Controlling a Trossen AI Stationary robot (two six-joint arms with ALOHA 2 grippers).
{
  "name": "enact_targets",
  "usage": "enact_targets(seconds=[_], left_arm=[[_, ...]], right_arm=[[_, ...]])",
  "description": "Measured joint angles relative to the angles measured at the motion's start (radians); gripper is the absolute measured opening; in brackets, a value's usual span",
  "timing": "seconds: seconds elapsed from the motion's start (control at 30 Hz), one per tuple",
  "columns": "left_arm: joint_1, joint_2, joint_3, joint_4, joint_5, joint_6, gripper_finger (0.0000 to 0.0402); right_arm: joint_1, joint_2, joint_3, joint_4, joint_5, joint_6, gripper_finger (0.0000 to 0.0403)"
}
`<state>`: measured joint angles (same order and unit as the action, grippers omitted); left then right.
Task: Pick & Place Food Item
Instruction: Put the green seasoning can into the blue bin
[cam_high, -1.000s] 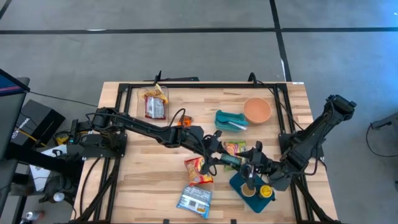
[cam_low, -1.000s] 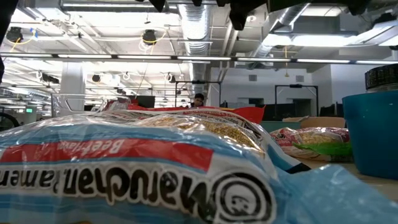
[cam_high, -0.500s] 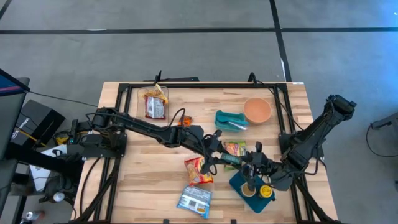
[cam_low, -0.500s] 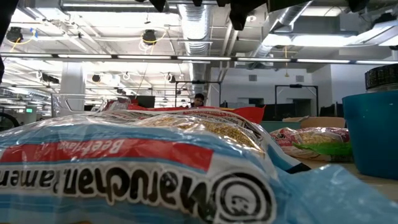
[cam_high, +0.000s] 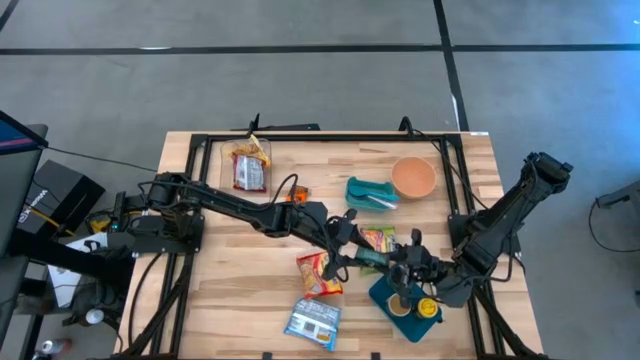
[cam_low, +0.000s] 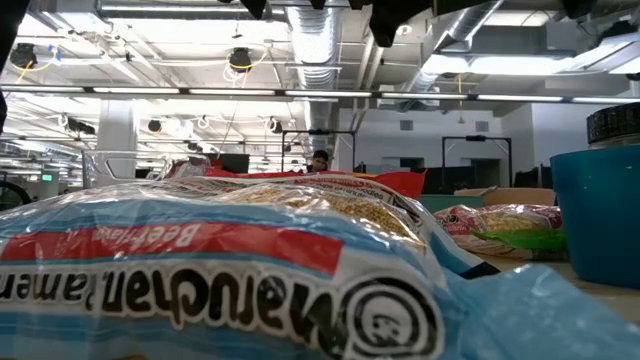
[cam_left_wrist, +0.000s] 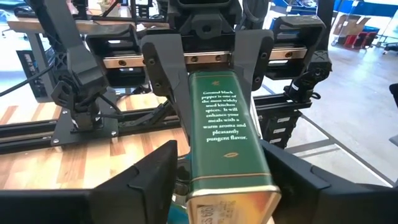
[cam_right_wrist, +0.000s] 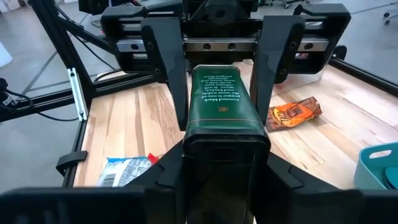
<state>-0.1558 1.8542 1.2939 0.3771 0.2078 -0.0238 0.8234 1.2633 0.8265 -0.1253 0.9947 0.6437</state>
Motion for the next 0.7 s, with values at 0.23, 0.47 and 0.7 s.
enact_targets(seconds=[0.23,0.47,0.7], left_arm=[[0.009,-0.014,0.0,-0.051,0.0,0.0,0.0236],[0.033,-0.112,0.0,-0.208,0.0,0.001,0.0261],[0.033,-0.192,0.0,-0.313,0.0,0.05,0.0262]], right_arm=[[0.0,0.0,0.0,-0.001,-0.002,-0.005,0.0115],[-0.001,-0.002,0.0,-0.014,-0.002,-0.004,0.0115],[0.0,-0.029,0.0,-0.078,-0.024,0.06,0.0115]])
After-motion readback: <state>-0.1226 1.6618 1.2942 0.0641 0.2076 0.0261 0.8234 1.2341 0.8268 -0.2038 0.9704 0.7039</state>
